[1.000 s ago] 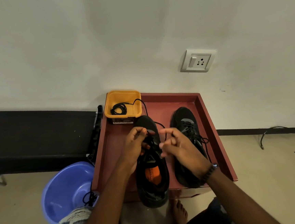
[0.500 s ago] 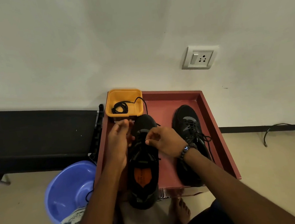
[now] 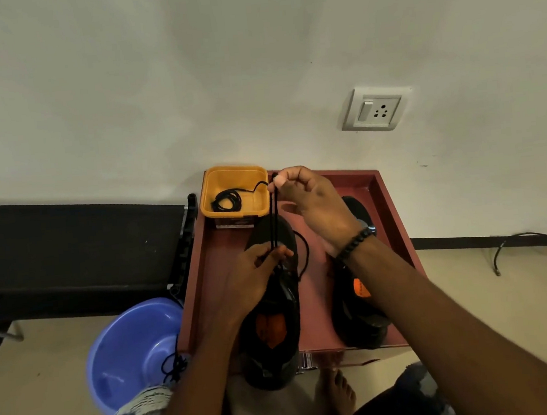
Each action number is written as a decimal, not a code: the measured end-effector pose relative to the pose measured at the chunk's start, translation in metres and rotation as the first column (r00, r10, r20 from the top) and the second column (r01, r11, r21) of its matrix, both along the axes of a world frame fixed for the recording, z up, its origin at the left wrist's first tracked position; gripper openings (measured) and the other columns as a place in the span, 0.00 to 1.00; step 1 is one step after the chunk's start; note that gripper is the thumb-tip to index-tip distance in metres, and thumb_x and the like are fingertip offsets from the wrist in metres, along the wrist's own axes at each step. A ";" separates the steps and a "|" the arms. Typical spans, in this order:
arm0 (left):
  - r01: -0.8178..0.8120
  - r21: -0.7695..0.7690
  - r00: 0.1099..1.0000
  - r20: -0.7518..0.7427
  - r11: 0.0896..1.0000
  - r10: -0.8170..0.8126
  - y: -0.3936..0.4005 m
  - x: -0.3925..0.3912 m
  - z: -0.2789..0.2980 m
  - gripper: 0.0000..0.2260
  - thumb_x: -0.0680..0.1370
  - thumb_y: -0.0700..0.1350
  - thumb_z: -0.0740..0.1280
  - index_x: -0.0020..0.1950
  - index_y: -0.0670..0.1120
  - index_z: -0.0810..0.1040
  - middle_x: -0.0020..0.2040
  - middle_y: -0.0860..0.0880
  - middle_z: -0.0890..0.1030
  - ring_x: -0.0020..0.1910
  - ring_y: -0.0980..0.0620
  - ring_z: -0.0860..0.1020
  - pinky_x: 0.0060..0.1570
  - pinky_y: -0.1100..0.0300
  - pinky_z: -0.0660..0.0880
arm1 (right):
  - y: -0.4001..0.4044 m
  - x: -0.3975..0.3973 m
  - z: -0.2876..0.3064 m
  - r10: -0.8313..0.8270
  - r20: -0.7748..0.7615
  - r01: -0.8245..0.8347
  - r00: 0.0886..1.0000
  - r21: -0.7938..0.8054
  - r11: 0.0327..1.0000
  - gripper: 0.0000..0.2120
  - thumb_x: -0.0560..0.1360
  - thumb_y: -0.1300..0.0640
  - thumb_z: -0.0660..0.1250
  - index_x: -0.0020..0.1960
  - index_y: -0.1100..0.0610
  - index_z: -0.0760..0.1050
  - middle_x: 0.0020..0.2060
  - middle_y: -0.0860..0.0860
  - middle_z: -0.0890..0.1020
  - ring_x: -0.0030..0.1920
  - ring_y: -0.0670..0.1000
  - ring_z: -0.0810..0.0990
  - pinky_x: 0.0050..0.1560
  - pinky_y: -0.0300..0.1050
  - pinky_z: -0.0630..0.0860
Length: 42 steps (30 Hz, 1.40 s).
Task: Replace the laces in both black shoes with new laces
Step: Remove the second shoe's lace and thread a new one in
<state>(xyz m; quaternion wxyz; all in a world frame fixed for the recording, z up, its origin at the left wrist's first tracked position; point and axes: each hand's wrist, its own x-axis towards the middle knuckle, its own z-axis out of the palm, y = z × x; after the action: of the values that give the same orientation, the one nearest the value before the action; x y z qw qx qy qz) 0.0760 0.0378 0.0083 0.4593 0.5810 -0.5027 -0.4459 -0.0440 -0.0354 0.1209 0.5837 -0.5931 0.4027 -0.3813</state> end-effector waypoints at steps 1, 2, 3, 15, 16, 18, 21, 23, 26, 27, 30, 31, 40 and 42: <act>-0.029 0.007 1.000 -0.010 1.000 0.029 -0.001 0.002 -0.003 0.09 0.78 0.57 0.65 0.49 0.57 0.84 0.49 0.53 0.83 0.47 0.58 0.82 0.47 0.62 0.77 | 0.000 0.001 0.002 -0.003 0.065 0.000 0.998 0.034 0.999 0.05 0.81 0.58 0.64 0.53 0.58 0.75 0.46 0.49 0.83 0.47 0.44 0.81 0.47 0.38 0.78; -0.048 0.004 0.999 -0.005 0.999 0.048 -0.002 0.004 -0.004 0.10 0.77 0.59 0.66 0.50 0.57 0.84 0.49 0.52 0.83 0.47 0.57 0.82 0.48 0.59 0.78 | 0.000 0.000 0.001 -0.020 0.120 0.013 0.993 0.063 0.998 0.05 0.81 0.58 0.65 0.54 0.59 0.75 0.46 0.50 0.83 0.46 0.45 0.81 0.47 0.38 0.78; -0.061 -0.002 0.998 -0.001 0.998 0.061 -0.002 0.006 -0.005 0.12 0.76 0.60 0.67 0.51 0.56 0.84 0.50 0.52 0.82 0.48 0.56 0.82 0.48 0.57 0.79 | 0.001 -0.001 0.000 -0.033 0.165 0.018 0.986 0.090 0.996 0.06 0.80 0.58 0.65 0.55 0.60 0.76 0.46 0.50 0.83 0.46 0.45 0.81 0.48 0.40 0.78; -0.106 0.145 0.910 -0.386 0.984 0.155 0.002 -0.009 -0.001 0.09 0.79 0.51 0.68 0.49 0.50 0.86 0.48 0.47 0.86 0.51 0.47 0.83 0.53 0.52 0.77 | 0.036 -0.034 -0.083 0.115 -0.613 -0.194 0.782 -0.064 0.979 0.06 0.78 0.56 0.69 0.54 0.57 0.79 0.43 0.43 0.82 0.41 0.35 0.79 0.44 0.28 0.71; -0.091 0.132 0.914 -0.382 0.987 0.136 0.001 -0.010 0.000 0.09 0.77 0.53 0.68 0.49 0.52 0.87 0.50 0.46 0.86 0.53 0.47 0.83 0.54 0.50 0.76 | 0.037 -0.037 -0.084 0.105 -0.659 -0.235 0.745 -0.111 0.966 0.05 0.78 0.56 0.69 0.51 0.56 0.79 0.42 0.44 0.81 0.40 0.37 0.78 0.42 0.29 0.70; -0.095 0.102 0.930 -0.347 0.990 0.125 0.000 -0.009 0.002 0.09 0.76 0.56 0.68 0.48 0.56 0.87 0.53 0.45 0.84 0.54 0.46 0.82 0.50 0.51 0.74 | 0.035 -0.041 -0.084 0.144 -0.650 -0.263 0.746 -0.089 0.961 0.02 0.78 0.56 0.69 0.47 0.52 0.77 0.40 0.45 0.79 0.37 0.38 0.76 0.40 0.29 0.70; -0.208 0.094 0.900 -0.371 0.974 0.228 0.002 -0.002 0.007 0.11 0.77 0.58 0.66 0.52 0.57 0.85 0.53 0.46 0.84 0.50 0.47 0.80 0.47 0.54 0.73 | 0.029 -0.042 -0.071 0.205 -0.330 -0.151 0.922 0.181 0.972 0.07 0.80 0.51 0.66 0.45 0.52 0.76 0.44 0.45 0.83 0.45 0.42 0.81 0.49 0.36 0.76; -0.356 0.138 0.849 -0.365 0.924 0.381 0.002 0.005 0.009 0.13 0.79 0.60 0.63 0.55 0.57 0.84 0.47 0.48 0.83 0.43 0.52 0.78 0.43 0.56 0.74 | 0.021 -0.040 -0.060 0.146 -0.204 -0.077 0.968 0.312 0.947 0.13 0.82 0.47 0.61 0.51 0.56 0.77 0.53 0.47 0.84 0.54 0.48 0.83 0.57 0.46 0.78; -0.521 0.177 0.810 -0.208 0.835 0.549 0.002 0.029 -0.001 0.15 0.82 0.59 0.58 0.59 0.55 0.80 0.34 0.54 0.73 0.30 0.57 0.71 0.33 0.59 0.70 | 0.013 -0.035 -0.059 0.128 -0.476 -0.089 0.870 0.104 0.991 0.14 0.82 0.46 0.61 0.57 0.53 0.78 0.53 0.52 0.83 0.53 0.51 0.82 0.58 0.46 0.77; -0.527 0.183 0.826 -0.117 0.830 0.551 0.002 0.037 -0.007 0.15 0.82 0.59 0.59 0.57 0.53 0.80 0.33 0.54 0.73 0.30 0.56 0.73 0.32 0.57 0.71 | 0.014 -0.034 -0.059 0.135 -0.574 -0.139 0.807 0.036 0.990 0.11 0.81 0.48 0.62 0.57 0.52 0.78 0.51 0.52 0.83 0.51 0.51 0.81 0.54 0.40 0.77; -0.488 0.211 0.862 0.265 0.847 0.431 0.004 0.051 -0.023 0.15 0.80 0.60 0.63 0.53 0.50 0.77 0.47 0.48 0.79 0.44 0.49 0.79 0.41 0.54 0.77 | 0.017 -0.030 -0.071 0.155 -0.701 -0.250 0.696 -0.036 0.967 0.10 0.80 0.54 0.66 0.60 0.53 0.79 0.49 0.48 0.81 0.50 0.47 0.79 0.47 0.29 0.72; -0.489 0.218 0.839 0.381 0.845 0.387 0.006 0.051 -0.025 0.16 0.79 0.60 0.64 0.56 0.48 0.76 0.52 0.48 0.78 0.48 0.49 0.79 0.43 0.53 0.76 | 0.019 -0.027 -0.074 0.141 -0.728 -0.274 0.671 -0.067 0.959 0.11 0.79 0.55 0.67 0.61 0.54 0.79 0.49 0.49 0.81 0.49 0.46 0.79 0.49 0.31 0.73; -0.082 0.115 0.972 0.227 0.990 0.055 0.019 0.017 -0.013 0.13 0.76 0.51 0.73 0.56 0.52 0.73 0.55 0.53 0.75 0.51 0.58 0.76 0.47 0.65 0.75 | 0.018 -0.011 -0.073 -0.019 -0.892 -0.426 0.452 -0.234 0.874 0.06 0.79 0.53 0.65 0.53 0.53 0.79 0.51 0.49 0.76 0.51 0.49 0.76 0.49 0.42 0.72; -0.077 0.123 0.967 0.252 0.989 0.044 0.020 0.006 -0.015 0.15 0.74 0.50 0.74 0.55 0.53 0.71 0.55 0.53 0.73 0.51 0.57 0.75 0.45 0.66 0.75 | 0.019 -0.006 -0.073 -0.008 -0.909 -0.436 0.417 -0.208 0.876 0.05 0.81 0.55 0.62 0.54 0.54 0.74 0.51 0.49 0.74 0.50 0.51 0.75 0.50 0.45 0.73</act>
<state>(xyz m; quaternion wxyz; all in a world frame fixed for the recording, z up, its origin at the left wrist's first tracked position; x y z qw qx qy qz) 0.0822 0.0578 -0.0071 0.3666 0.6766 -0.5075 -0.3876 -0.0501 -0.0161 0.0482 0.1887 -0.8594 0.4752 -0.0086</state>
